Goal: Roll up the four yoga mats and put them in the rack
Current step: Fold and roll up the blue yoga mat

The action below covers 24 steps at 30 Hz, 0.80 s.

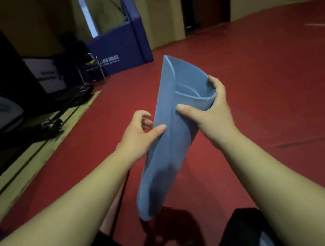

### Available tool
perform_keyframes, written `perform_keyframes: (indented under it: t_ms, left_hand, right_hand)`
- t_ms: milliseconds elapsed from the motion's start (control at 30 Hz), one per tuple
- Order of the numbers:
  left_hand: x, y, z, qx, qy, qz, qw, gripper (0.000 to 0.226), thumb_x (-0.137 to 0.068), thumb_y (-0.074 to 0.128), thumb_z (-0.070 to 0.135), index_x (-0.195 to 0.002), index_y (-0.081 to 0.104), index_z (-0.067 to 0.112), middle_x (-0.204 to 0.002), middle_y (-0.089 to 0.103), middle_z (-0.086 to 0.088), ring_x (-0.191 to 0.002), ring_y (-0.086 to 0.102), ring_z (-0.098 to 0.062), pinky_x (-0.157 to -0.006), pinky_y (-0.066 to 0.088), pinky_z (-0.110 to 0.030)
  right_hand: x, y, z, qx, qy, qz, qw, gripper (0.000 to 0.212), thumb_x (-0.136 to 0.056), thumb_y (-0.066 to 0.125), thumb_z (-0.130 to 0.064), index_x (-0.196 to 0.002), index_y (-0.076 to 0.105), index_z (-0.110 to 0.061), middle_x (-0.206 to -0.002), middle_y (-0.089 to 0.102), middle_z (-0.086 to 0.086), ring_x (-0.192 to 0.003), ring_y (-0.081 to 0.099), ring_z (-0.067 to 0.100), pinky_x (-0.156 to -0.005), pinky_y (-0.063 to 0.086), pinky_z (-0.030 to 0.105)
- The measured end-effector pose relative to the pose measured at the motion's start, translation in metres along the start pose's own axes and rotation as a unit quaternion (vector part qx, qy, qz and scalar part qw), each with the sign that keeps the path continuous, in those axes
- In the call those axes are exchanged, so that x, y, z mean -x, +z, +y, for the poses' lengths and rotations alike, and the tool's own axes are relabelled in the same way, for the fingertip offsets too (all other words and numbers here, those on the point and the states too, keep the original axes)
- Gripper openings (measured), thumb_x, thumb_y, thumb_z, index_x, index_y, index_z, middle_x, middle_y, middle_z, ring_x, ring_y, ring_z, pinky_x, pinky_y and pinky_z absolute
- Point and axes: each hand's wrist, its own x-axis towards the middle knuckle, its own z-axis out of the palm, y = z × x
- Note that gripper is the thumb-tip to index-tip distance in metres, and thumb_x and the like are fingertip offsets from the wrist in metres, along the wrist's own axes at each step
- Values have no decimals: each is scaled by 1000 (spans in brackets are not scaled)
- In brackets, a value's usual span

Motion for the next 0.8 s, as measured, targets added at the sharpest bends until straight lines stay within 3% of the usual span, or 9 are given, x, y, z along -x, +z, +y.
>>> perform_keyframes:
  t_ms: [67,100,167,267,367,533,633,733,800]
  left_hand:
    - [-2,-36,-1,29,1,-14,999,98,-67,89,40,-147,34,38,-121,55,6,-109,63,-10,-88,52,-29]
    - [-4,-54,-1,25,11,-23,999,117,-66,94,30,-155,19,43,-131,51,6,-113,61,-9,-87,52,-28]
    - [-10,-90,1,2,37,-37,999,143,-60,98,19,-155,-3,52,-139,43,9,-111,61,-7,-79,52,-23]
    - [-9,-136,6,-49,66,-53,995,157,-53,101,18,-149,-16,60,-127,46,15,-93,63,-2,-70,53,-19]
    - [-1,-175,-2,-72,70,-69,993,154,-49,101,29,-149,-12,63,-121,50,5,-92,65,-10,-81,57,-30]
    - [6,-239,-29,-5,65,-52,997,94,-80,67,54,-149,5,65,-100,60,1,-78,68,-16,-79,58,-45]
    - [7,-266,-40,15,66,-21,998,90,-81,64,57,-153,8,58,-85,64,-5,-75,69,-19,-79,57,-49]
    - [8,-282,-47,-13,74,35,997,109,-80,79,44,-150,-2,65,-104,64,1,-93,67,-10,-91,54,-37]
    - [6,-291,-49,27,90,31,995,114,-74,86,37,-150,6,64,-132,56,10,-114,62,-2,-96,51,-25]
  right_hand:
    - [0,28,-16,-5,-17,-33,999,101,-61,92,-43,-144,36,-38,-132,47,-29,-117,50,-15,-99,45,17]
    - [1,41,-24,-10,-21,-45,999,100,-59,90,-49,-143,36,-39,-132,47,-30,-117,51,-14,-100,45,19]
    - [1,67,-39,-25,-25,-73,997,94,-61,84,-56,-141,38,-41,-131,49,-30,-117,53,-12,-100,45,21]
    - [0,108,-60,-41,-18,-106,993,81,-65,75,-63,-136,41,-44,-128,54,-29,-115,57,-9,-105,46,28]
    - [3,150,-76,-27,-23,-137,990,74,-70,71,-64,-135,41,-46,-128,53,-29,-115,56,-9,-107,46,32]
    - [13,206,-93,1,-28,-172,985,71,-72,68,-61,-137,40,-50,-133,51,-26,-118,53,-5,-107,45,36]
    - [19,234,-99,-1,-30,-201,979,70,-72,67,-61,-136,40,-51,-132,52,-28,-117,55,-5,-107,46,37]
    - [25,254,-104,-8,-51,-208,977,65,-76,68,-54,-136,44,-46,-131,53,-28,-117,54,-9,-108,45,34]
    - [26,263,-106,-4,-62,-202,977,61,-78,69,-52,-135,47,-45,-134,54,-24,-121,54,-4,-109,44,35]
